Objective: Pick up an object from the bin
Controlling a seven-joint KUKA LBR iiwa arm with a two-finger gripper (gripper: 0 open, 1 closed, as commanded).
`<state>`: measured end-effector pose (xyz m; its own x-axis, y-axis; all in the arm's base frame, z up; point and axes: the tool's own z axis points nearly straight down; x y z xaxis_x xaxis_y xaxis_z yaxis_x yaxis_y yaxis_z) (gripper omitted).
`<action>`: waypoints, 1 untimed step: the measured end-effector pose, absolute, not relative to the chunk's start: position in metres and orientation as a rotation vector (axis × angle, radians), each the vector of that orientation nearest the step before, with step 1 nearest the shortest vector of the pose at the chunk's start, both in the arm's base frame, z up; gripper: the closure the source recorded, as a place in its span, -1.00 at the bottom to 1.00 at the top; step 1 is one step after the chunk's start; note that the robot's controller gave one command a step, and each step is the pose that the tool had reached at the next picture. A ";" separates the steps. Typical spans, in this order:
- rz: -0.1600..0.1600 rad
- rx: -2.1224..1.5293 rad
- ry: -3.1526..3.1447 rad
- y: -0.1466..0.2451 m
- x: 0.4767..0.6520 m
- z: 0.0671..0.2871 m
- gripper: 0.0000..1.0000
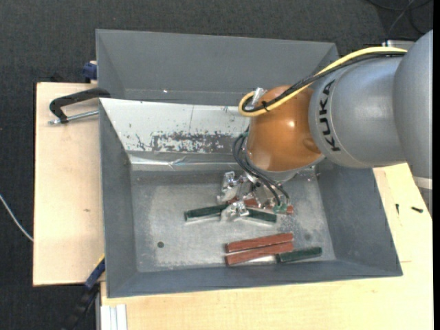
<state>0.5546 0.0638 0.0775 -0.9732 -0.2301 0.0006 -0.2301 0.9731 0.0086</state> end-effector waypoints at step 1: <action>-0.013 0.363 -3.119 0.064 0.555 0.078 1.00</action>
Offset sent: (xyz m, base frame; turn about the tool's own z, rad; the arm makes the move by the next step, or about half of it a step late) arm 0.0001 0.0000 0.0662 0.0000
